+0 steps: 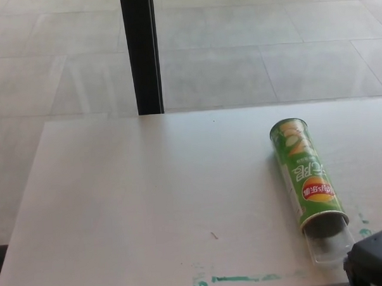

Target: Use the right hand as a fist to push the chips tray inside its container kept in the middle of the desk

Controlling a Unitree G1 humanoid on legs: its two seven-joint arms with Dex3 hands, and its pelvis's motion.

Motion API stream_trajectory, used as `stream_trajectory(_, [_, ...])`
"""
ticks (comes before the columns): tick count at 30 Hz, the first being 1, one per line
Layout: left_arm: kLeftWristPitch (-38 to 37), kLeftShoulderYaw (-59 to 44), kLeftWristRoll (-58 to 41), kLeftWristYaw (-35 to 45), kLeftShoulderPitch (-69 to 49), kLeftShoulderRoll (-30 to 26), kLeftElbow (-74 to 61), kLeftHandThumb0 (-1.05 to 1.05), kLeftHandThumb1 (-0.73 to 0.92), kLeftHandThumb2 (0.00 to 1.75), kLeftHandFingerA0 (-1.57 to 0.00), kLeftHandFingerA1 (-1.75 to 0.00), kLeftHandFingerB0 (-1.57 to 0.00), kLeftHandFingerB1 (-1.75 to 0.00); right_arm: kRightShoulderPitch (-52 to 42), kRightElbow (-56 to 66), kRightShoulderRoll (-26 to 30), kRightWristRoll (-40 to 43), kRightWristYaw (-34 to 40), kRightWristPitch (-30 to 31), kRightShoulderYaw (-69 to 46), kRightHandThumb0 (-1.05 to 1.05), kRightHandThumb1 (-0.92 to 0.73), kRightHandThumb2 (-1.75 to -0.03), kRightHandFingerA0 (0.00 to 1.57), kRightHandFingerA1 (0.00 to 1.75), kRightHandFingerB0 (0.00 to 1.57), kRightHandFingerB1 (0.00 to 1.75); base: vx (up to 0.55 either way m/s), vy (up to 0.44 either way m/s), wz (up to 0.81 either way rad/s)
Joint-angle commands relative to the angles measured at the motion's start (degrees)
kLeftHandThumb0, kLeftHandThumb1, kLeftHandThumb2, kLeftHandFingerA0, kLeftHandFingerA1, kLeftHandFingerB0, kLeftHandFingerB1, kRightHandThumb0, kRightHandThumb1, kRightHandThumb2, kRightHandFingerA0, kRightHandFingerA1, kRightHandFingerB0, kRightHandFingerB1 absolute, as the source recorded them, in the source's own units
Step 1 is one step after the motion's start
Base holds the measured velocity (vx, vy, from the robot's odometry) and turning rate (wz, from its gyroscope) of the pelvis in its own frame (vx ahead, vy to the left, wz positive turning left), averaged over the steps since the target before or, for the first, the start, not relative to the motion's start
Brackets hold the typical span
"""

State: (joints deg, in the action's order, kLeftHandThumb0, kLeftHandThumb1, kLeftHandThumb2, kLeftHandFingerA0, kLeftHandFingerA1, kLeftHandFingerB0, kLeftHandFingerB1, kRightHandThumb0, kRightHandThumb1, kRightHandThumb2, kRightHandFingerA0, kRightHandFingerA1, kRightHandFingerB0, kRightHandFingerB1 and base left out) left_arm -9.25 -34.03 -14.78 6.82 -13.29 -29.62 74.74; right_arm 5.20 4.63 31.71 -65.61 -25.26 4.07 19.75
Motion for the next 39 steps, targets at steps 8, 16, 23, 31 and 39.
stream_trajectory(8, [-0.3,-1.6,-1.9,0.9,0.0,-0.6,0.1,-0.86,0.7,1.44,-1.44,-1.63,-0.66,-1.2,5.0,-6.9,-4.8,1.3,2.6,4.5,-0.1,-0.46,-0.67,-0.6,0.99,0.75,0.83,0.54,0.0,0.0,0.0])
stream_trajectory(16, [-1.3,0.1,-0.1,0.6,-0.6,-1.0,0.2,-0.73,0.58,1.34,-1.29,-1.49,-0.28,-0.9,10.6,-11.8,-7.2,2.4,-0.9,5.7,1.4,-0.47,-0.57,-0.94,0.84,0.75,0.68,0.67,0.0,0.0,0.0])
stream_trajectory(23, [-0.6,-0.9,-1.2,0.6,-0.3,-0.9,0.5,-0.74,0.63,1.37,-1.28,-1.5,-0.2,-0.87,14.2,-13.8,-7.4,3.1,-1.9,4.6,3.5,-0.54,-0.57,-0.95,0.87,0.76,0.6,0.64,-0.01,0.0,-0.03])
stream_trajectory(31, [-1.1,-0.8,-0.7,0.3,-0.2,-0.9,0.3,-0.67,0.58,1.33,-1.34,-1.49,-0.48,-1.01,18.1,-15.1,-8.8,8.7,-8.5,5.6,3.1,-0.45,-0.55,-0.97,0.77,0.77,0.52,0.63,0.0,0.0,-0.01])
stream_trajectory(39, [-0.4,-1.5,-1.6,0.9,-0.2,-0.8,0.4,-0.76,0.6,1.36,-1.32,-1.52,-0.29,-0.93,20.7,-16.6,-9.8,17.1,-19.9,8.3,1.1,-0.47,-0.74,-0.61,1.0,0.88,0.7,0.58,0.0,0.0,0.0])
